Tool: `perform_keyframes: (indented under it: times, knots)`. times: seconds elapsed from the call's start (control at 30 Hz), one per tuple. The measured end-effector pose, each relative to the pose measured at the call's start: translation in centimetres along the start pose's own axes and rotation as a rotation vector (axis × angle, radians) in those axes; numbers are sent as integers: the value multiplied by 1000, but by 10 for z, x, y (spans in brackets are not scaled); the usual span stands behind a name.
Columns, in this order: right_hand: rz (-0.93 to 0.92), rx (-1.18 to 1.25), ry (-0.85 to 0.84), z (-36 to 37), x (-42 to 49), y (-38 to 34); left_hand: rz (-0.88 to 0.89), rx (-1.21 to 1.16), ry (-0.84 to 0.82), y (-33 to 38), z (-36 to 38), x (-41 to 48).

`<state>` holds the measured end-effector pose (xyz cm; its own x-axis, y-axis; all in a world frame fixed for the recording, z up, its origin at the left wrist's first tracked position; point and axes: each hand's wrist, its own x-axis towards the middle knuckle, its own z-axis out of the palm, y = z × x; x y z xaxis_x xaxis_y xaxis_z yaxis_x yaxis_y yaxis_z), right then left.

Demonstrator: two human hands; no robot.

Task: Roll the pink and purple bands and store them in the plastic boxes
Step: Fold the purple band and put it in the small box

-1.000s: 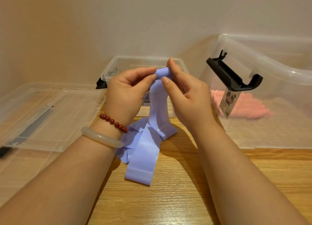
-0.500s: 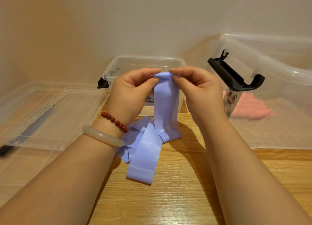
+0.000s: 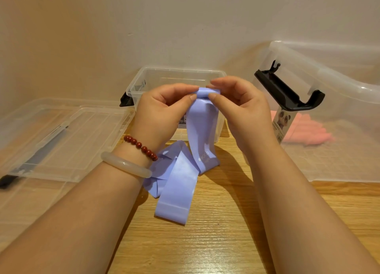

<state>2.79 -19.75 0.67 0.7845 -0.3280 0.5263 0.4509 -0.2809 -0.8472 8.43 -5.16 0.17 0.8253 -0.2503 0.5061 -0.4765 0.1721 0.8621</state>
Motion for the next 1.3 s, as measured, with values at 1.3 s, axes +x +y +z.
perform_keyframes:
  times: [1.3]
  knots:
    - [-43, -33, 7, -4, 0, -6, -73, -90, -28, 1, 5, -2]
